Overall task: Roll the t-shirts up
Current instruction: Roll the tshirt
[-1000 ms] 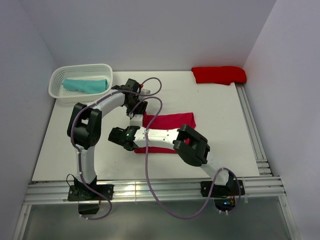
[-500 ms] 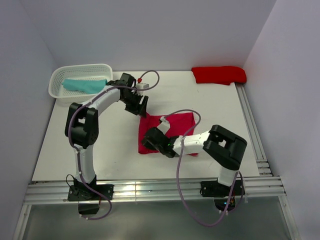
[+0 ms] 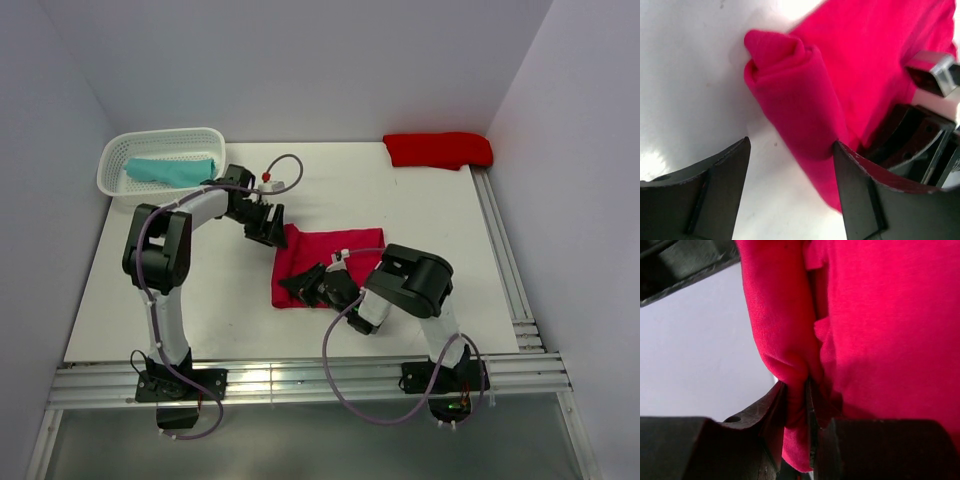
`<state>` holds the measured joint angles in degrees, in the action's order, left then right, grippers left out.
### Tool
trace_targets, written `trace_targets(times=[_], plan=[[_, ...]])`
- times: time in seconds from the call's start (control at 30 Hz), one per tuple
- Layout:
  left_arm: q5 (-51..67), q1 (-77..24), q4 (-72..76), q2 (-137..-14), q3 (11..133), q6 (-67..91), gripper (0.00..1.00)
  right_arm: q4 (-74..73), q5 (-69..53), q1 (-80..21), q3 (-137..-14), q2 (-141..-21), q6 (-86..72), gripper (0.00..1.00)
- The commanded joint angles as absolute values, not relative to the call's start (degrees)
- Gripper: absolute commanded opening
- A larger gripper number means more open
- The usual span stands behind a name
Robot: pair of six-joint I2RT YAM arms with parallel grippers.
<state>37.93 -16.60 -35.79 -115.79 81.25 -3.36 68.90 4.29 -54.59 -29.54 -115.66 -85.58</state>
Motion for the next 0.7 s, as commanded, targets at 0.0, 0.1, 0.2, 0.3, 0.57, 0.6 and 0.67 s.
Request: trace_targets(times=[0.0, 0.1, 0.2, 0.3, 0.57, 0.6, 0.67], plan=[[42.53, -16.17, -29.36, -117.24, 80.42, -1.07, 0.71, 75.24, 0.97, -54.84, -28.39, -118.74, -88.86, 0.18], [42.10, -16.26, -28.30, -118.30, 80.42, -0.44, 0.61, 72.08, 1.75, -54.93, -27.95, -116.99, -88.07, 0.18], [38.59, -16.26, -29.53, -117.86, 80.77, 1.93, 0.32, 58.75, 3.86, -54.93, -29.00, -111.63, -84.91, 0.24], [33.68, -16.35, -30.32, -116.11, 80.25, 2.46, 0.13, 39.61, 7.71, -55.54, -33.56, -106.19, -80.52, 0.41], [21.28, -19.42, -31.46, -111.36, 77.08, 1.41, 0.03, -15.35, 25.57, -62.57, -60.62, -102.56, -73.57, 0.63], [20.05, -19.77, -31.73, -111.10, 77.17, 1.41, 0.03, -18.25, 26.36, -63.10, -62.82, -102.92, -73.30, 0.64], [18.55, -20.65, -31.99, -110.31, 76.99, 1.41, 0.03, -27.48, 29.69, -64.33, -70.11, -105.02, -72.34, 0.64]])
